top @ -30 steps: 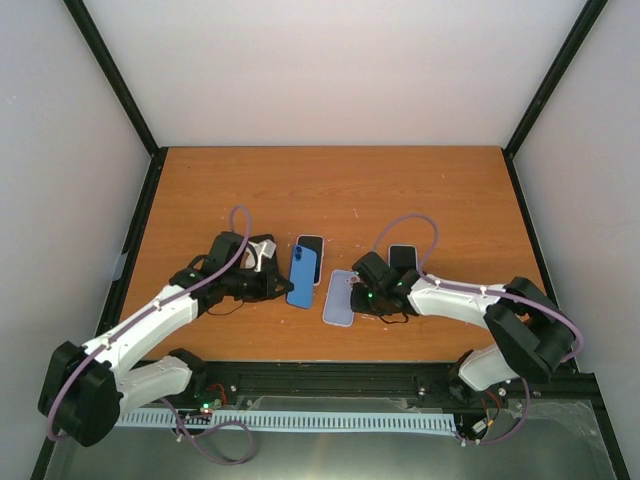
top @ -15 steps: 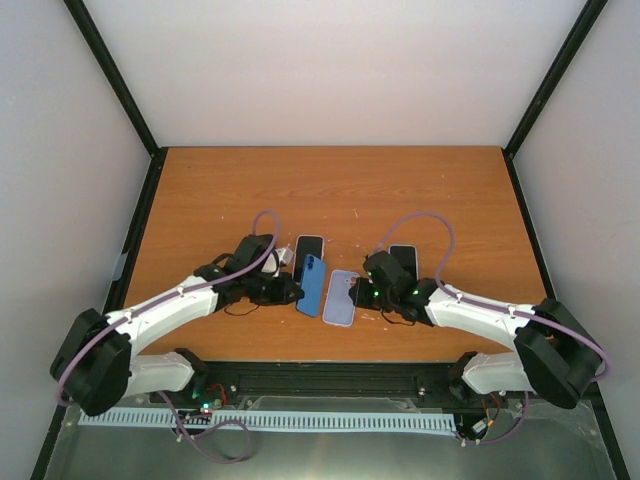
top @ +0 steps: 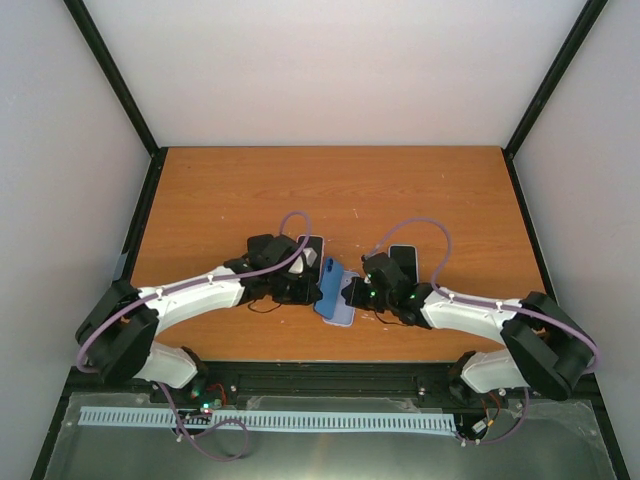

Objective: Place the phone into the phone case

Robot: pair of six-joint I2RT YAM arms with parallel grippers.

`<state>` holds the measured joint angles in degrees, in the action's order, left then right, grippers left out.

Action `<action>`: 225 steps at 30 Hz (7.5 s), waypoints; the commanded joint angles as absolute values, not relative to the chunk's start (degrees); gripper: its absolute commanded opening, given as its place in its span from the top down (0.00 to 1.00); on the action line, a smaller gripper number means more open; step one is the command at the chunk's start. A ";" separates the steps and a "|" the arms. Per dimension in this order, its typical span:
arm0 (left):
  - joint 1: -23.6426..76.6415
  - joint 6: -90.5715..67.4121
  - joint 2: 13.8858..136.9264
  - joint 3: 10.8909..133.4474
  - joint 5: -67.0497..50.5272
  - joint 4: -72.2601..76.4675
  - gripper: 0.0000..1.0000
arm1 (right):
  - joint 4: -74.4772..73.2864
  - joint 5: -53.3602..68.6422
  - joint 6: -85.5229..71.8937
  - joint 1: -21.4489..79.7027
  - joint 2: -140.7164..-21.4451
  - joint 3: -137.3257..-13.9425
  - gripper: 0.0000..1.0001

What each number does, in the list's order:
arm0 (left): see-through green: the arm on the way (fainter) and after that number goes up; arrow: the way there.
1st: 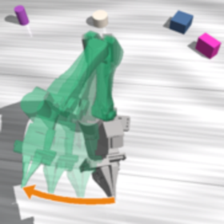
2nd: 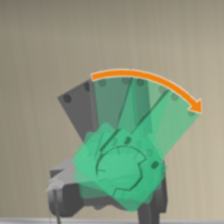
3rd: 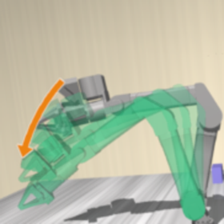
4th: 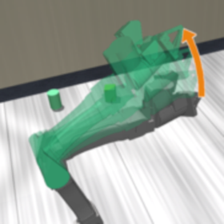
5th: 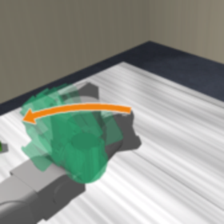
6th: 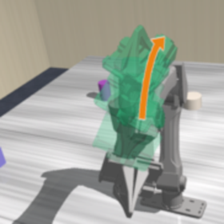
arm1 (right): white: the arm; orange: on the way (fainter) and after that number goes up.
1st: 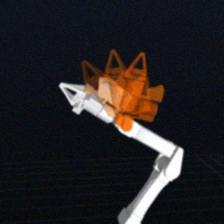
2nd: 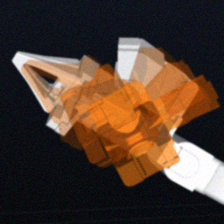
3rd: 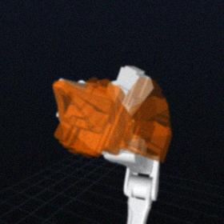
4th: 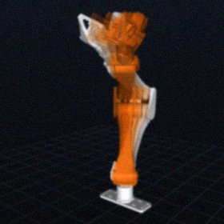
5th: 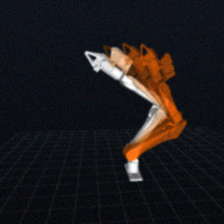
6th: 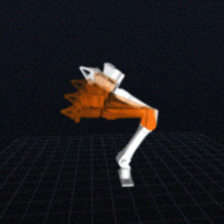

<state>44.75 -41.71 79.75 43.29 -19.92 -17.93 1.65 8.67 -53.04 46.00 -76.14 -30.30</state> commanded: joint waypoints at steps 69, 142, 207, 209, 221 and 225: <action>41.70 -44.55 89.13 38.70 -25.58 2.37 0.59 | -14.43 -2.93 -48.54 44.99 -73.58 -32.43 0.92; 45.70 -47.20 94.55 36.40 -34.50 14.97 0.69 | -12.52 -3.84 -56.77 53.68 -86.06 -36.24 0.97; 39.89 -48.80 90.40 27.73 -33.86 16.05 0.64 | 52.90 29.91 -69.74 43.77 -85.91 -14.48 0.40; 39.90 -48.65 90.23 27.69 -33.56 15.68 0.64 | 52.87 30.09 -69.32 43.77 -86.83 -14.66 0.44; 39.86 -47.91 89.54 28.29 -31.66 13.29 0.63 | 47.74 27.24 -67.26 43.77 -86.44 -15.03 0.97; 39.90 -47.88 89.78 28.37 -31.61 13.11 0.63 | 40.45 26.01 -64.99 43.84 -84.82 -16.91 0.95</action>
<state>39.31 -49.50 89.93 27.86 -32.49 13.85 43.99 25.45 -67.64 42.89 -87.24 -14.33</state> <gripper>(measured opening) 0.366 0.078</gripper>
